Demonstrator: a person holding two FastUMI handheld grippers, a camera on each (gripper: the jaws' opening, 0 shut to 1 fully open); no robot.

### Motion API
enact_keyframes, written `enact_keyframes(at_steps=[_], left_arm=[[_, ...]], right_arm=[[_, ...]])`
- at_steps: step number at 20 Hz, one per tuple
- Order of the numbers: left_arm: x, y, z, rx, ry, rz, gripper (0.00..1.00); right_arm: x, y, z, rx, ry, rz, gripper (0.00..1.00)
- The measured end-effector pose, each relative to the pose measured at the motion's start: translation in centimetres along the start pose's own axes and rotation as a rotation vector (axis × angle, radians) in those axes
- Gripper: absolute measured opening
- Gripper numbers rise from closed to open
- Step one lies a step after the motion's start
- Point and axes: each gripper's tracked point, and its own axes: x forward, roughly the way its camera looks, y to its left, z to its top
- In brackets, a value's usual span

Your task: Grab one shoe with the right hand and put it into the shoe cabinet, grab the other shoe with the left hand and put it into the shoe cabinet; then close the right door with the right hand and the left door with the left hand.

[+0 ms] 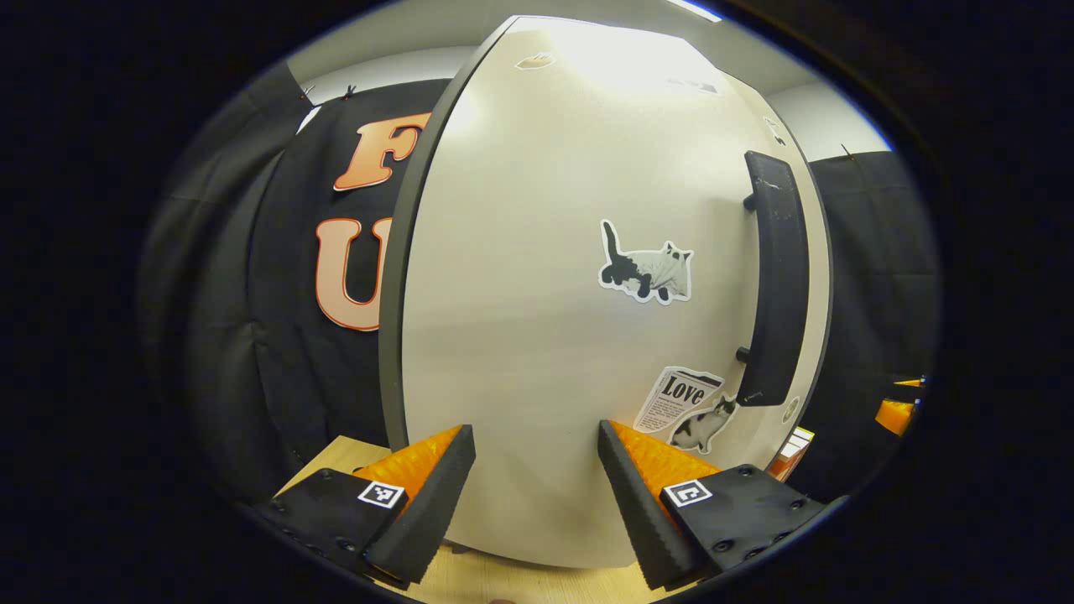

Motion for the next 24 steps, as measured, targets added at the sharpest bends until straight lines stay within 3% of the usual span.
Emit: enact_keyframes(at_steps=[1,5,8,11,15,24], left_arm=[[0.1,0.0,0.0,0.004,0.005,0.007,0.94],[-0.4,0.1,0.8,0.002,0.053,0.039,0.97],[-2.4,0.0,5.1,-0.015,0.004,0.042,0.96],[-5.7,1.1,9.5,-0.026,-0.023,0.039,0.96],[-10.1,4.5,13.3,0.025,-0.054,0.099,0.94],[-18.0,12.1,19.3,0.119,-0.142,0.233,0.96]], right_arm=[[0.2,0.2,0.3,0.008,-0.001,0.005,0.97],[0.5,0.4,2.4,0.041,-0.01,0.029,0.93],[0.3,0.2,5.4,0.036,-0.034,0.033,0.97],[-0.2,0.2,8.4,0.046,-0.051,0.041,0.93],[-1.3,0.7,12.2,0.069,-0.067,0.06,0.93],[-4.6,1.1,18.3,0.049,-0.129,0.018,0.93]])
